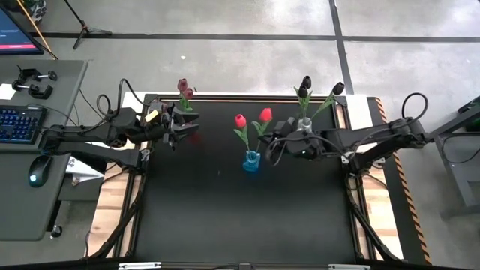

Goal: Sort flowers into vase by color
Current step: Put the red flower into the blue vase, then return to Home Position

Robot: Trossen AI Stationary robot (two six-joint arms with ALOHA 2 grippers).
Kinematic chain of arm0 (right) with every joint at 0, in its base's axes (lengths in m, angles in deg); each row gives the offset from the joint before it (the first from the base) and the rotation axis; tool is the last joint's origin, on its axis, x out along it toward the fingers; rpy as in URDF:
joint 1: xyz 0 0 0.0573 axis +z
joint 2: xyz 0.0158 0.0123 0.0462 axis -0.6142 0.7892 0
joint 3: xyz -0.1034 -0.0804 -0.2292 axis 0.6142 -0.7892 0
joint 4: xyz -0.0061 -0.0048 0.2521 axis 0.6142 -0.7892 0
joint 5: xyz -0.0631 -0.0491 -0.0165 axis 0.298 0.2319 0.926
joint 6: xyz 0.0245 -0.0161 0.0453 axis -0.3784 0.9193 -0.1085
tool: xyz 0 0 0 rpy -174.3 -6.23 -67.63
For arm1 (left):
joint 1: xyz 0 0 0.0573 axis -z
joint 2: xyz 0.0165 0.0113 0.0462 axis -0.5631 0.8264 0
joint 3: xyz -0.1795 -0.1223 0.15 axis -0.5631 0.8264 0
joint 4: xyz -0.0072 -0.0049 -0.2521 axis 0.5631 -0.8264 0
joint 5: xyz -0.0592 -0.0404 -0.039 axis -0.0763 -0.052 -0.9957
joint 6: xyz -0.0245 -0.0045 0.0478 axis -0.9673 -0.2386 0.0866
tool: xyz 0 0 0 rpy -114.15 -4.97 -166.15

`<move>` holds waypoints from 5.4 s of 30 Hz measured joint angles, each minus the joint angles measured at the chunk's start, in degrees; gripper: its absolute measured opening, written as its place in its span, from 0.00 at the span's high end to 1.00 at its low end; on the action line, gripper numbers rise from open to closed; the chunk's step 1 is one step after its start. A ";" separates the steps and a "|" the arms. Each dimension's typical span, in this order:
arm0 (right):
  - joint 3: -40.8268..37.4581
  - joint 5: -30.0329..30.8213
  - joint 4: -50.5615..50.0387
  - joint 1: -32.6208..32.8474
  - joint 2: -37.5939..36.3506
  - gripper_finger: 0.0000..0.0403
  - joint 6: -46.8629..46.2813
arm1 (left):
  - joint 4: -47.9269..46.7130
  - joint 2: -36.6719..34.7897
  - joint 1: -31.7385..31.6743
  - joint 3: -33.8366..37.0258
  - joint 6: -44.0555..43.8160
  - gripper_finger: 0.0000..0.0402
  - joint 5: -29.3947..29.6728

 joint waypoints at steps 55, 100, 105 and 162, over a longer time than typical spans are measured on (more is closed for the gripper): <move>-28.05 -9.25 -5.65 21.95 -23.00 1.00 -43.61 | 14.31 -37.20 0.00 43.71 -3.80 0.99 -5.36; -66.53 -23.32 21.84 3.17 -52.56 1.00 -8.59 | 14.19 -37.13 0.00 43.71 -4.02 0.99 -5.63; -66.53 -23.32 21.82 3.17 -52.56 1.00 -8.59 | 14.19 -37.13 0.00 43.71 -4.01 0.99 -5.62; -66.53 -23.32 21.75 3.17 -52.56 1.00 -8.61 | 14.20 -37.13 0.02 43.71 -4.01 0.99 -5.57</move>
